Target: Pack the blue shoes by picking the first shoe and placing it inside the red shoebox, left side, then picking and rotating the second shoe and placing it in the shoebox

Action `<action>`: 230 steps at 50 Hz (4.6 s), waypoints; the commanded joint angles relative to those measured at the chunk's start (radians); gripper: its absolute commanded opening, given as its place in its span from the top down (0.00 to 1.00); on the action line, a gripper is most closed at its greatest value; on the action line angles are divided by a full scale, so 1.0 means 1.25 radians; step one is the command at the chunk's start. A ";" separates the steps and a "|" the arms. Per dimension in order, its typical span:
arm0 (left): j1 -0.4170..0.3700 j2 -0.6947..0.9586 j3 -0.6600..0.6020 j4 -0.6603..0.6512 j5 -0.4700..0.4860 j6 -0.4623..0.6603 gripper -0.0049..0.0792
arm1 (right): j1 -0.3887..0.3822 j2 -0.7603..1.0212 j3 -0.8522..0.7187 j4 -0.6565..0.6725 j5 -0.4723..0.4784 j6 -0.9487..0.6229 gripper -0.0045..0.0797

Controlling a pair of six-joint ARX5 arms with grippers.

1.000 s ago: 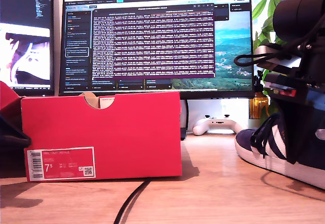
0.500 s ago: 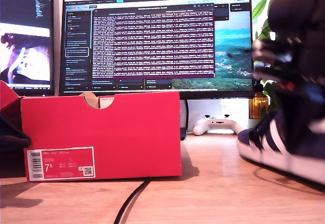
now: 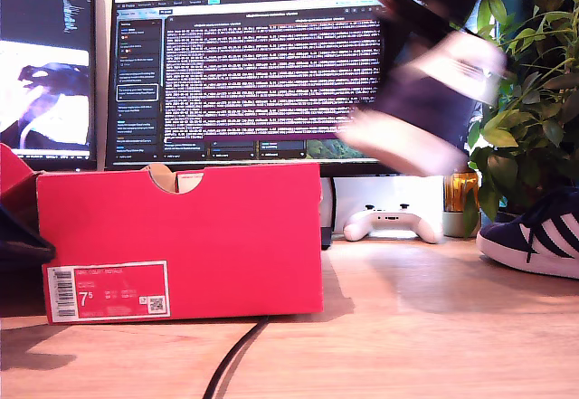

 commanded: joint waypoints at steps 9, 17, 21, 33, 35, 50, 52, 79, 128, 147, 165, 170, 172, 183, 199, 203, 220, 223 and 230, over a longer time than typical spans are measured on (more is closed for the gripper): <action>-0.004 0.003 -0.014 0.011 0.000 0.006 0.97 | 0.070 0.008 0.036 0.175 -0.001 0.071 0.96; -0.004 0.003 -0.014 0.011 0.000 0.007 0.97 | 0.093 0.049 0.040 0.280 -0.016 0.129 0.96; -0.004 0.003 -0.014 0.011 0.000 0.007 0.97 | 0.094 0.082 0.062 0.294 -0.026 0.146 0.96; -0.004 0.003 -0.014 0.011 0.000 0.027 0.97 | 0.132 0.224 0.225 0.290 -0.020 0.145 0.96; -0.004 0.003 -0.014 0.012 0.000 0.027 0.97 | 0.138 0.246 0.258 0.279 -0.020 0.145 0.96; -0.004 0.003 -0.014 0.012 -0.011 0.027 0.97 | 0.177 0.393 0.403 0.236 0.047 0.146 0.96; -0.004 0.003 -0.014 0.012 -0.011 0.027 0.97 | 0.182 0.405 0.403 0.235 0.054 0.146 0.96; -0.004 0.003 -0.014 0.012 -0.012 0.027 0.97 | 0.220 0.549 0.403 0.219 0.110 0.205 0.96; -0.004 0.003 -0.014 -0.007 -0.012 0.027 0.97 | 0.206 0.558 0.606 -0.035 0.064 0.107 0.50; -0.004 0.003 -0.014 -0.065 -0.012 0.027 0.97 | 0.126 0.558 0.814 -0.388 0.051 0.006 0.50; -0.004 0.003 -0.014 -0.111 -0.012 0.027 0.97 | 0.000 0.554 0.832 -0.584 0.224 0.214 0.50; -0.004 0.003 -0.014 -0.122 -0.012 0.027 0.97 | -0.019 0.531 0.832 -0.584 0.271 0.273 0.50; -0.004 0.003 -0.014 -0.123 -0.012 0.027 0.97 | -0.023 0.520 0.832 -0.584 0.302 0.286 0.50; -0.004 0.003 -0.014 -0.123 -0.012 0.027 0.97 | -0.039 0.452 0.832 -0.588 0.449 0.321 0.50; -0.004 0.003 -0.014 -0.124 -0.012 0.027 0.97 | -0.100 0.407 0.830 -0.593 0.521 0.370 0.50; -0.004 0.003 -0.014 -0.124 -0.012 0.027 0.97 | -0.114 0.403 0.823 -0.593 0.522 0.377 0.50; -0.004 0.003 -0.014 -0.124 -0.012 0.027 0.97 | -0.156 0.356 0.680 -0.593 0.527 0.442 0.50; -0.004 0.003 -0.014 -0.124 -0.012 0.027 0.97 | -0.165 0.342 0.645 -0.593 0.529 0.453 0.50; -0.004 0.003 -0.014 -0.124 -0.012 0.027 0.97 | -0.190 0.294 0.551 -0.593 0.528 0.479 0.50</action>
